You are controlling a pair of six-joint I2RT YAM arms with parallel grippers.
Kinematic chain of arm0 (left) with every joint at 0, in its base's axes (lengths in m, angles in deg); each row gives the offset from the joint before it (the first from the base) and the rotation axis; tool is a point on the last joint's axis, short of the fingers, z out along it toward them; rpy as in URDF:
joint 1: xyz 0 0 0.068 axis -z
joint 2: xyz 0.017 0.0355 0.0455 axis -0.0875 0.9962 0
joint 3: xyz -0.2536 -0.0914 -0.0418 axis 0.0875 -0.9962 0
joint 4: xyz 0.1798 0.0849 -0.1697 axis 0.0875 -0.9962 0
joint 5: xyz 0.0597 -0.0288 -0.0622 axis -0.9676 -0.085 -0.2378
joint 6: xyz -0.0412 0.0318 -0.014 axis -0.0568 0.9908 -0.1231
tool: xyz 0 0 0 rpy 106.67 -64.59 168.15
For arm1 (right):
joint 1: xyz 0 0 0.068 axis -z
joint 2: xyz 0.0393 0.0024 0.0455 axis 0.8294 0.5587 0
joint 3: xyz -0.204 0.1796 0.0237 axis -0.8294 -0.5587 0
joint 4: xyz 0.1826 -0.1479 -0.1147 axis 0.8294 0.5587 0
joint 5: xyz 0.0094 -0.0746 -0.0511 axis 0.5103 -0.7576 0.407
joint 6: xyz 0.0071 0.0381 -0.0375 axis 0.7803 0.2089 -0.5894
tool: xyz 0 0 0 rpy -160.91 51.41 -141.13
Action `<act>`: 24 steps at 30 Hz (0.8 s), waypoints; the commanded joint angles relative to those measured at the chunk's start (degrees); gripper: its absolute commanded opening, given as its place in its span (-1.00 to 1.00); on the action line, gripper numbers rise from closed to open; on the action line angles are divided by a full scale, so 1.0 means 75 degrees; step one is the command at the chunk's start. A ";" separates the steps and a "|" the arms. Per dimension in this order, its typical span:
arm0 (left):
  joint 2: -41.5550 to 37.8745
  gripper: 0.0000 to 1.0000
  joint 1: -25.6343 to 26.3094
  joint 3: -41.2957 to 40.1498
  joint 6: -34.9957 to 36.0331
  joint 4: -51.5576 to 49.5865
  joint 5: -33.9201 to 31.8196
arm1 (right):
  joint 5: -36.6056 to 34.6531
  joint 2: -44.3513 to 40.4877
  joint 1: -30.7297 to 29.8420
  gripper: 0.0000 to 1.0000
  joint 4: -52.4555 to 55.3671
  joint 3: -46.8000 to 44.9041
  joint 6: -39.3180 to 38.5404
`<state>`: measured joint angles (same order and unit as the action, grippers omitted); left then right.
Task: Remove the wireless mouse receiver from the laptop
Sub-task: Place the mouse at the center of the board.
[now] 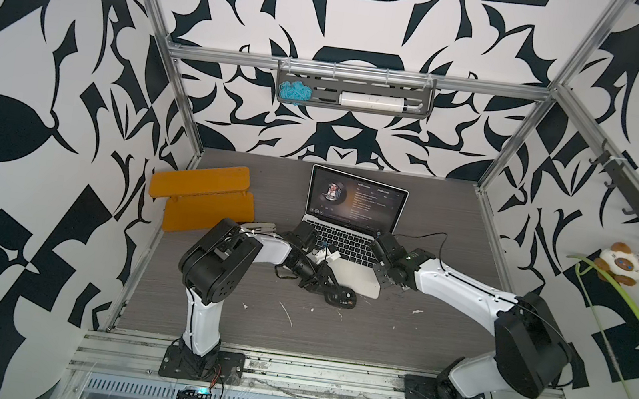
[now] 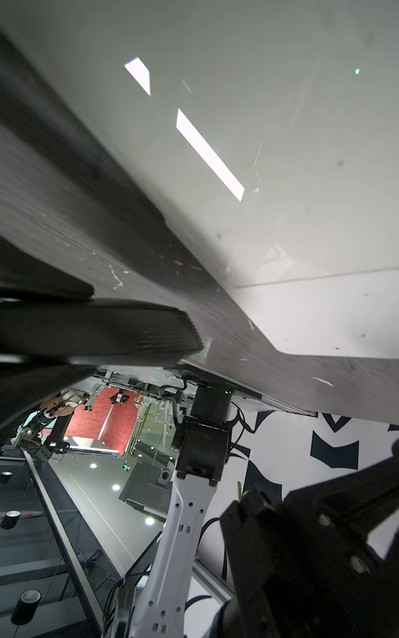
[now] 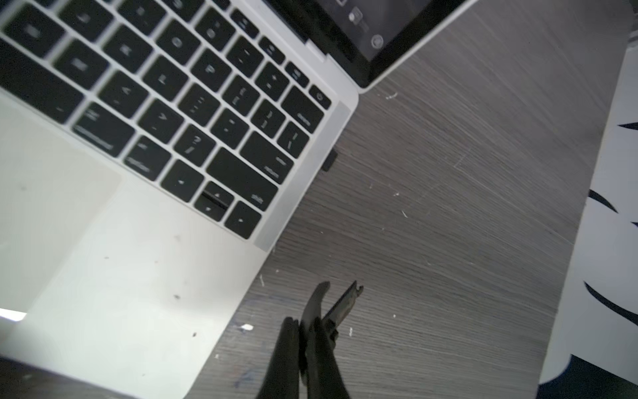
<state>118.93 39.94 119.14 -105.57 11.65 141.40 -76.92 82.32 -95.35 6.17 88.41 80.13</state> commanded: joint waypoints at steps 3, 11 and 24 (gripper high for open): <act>0.0414 -1.00 0.0020 -0.0026 0.0044 0.0183 -0.0013 | -0.0767 0.0318 0.0004 -1.00 0.0306 0.0029 -0.0241; 0.0643 -0.58 0.0008 -0.0116 0.0193 0.0059 -0.0154 | -0.0803 0.1096 0.0015 -1.00 0.0651 0.0183 -0.0227; 0.0370 0.05 -0.0415 -0.0224 0.0568 -0.0434 -0.0275 | -0.0248 0.1723 0.0026 -0.68 0.1010 0.0580 -0.0036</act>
<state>121.78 38.01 118.95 -102.53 11.35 142.03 -81.21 95.76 -95.19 12.10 91.07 78.56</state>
